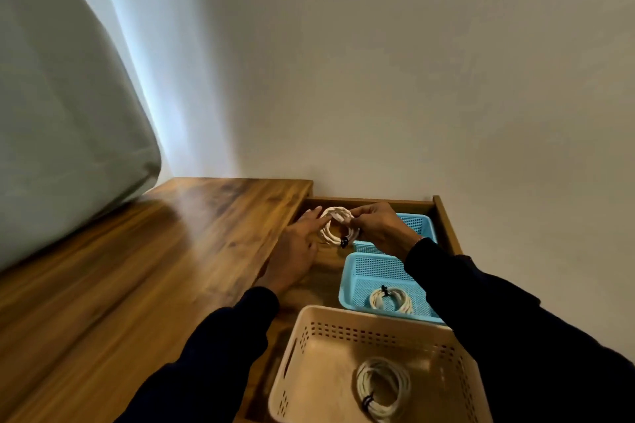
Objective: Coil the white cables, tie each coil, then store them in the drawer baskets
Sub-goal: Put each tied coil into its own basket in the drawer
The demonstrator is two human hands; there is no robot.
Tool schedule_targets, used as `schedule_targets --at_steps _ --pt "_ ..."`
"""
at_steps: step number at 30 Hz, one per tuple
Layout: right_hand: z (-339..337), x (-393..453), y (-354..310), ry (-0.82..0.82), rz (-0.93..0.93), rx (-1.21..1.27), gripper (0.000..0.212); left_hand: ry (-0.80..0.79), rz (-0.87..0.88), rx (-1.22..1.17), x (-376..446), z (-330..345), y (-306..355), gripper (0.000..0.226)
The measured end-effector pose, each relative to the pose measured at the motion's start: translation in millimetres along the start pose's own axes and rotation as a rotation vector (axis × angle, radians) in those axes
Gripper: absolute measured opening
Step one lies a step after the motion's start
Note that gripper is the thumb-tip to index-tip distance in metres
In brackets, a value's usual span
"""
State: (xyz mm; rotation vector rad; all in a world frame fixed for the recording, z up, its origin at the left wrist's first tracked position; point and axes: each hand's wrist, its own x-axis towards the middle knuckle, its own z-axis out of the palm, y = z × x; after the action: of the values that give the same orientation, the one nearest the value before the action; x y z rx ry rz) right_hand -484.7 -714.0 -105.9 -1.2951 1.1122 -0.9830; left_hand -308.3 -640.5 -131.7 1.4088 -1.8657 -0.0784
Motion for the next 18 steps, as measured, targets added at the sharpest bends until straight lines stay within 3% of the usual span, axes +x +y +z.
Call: schedule_targets --at_steps 9,13,18 --pt "-72 59 39 0.271 0.036 -0.001 0.017 -0.143 -0.111 0.016 40 50 -11 0.06" --pt "-96 80 58 0.389 0.015 -0.2 0.017 -0.18 -0.146 0.006 58 69 -14 0.053" --pt "-113 106 79 0.422 0.075 -0.313 0.011 -0.227 -0.263 -0.007 77 96 -19 0.045"
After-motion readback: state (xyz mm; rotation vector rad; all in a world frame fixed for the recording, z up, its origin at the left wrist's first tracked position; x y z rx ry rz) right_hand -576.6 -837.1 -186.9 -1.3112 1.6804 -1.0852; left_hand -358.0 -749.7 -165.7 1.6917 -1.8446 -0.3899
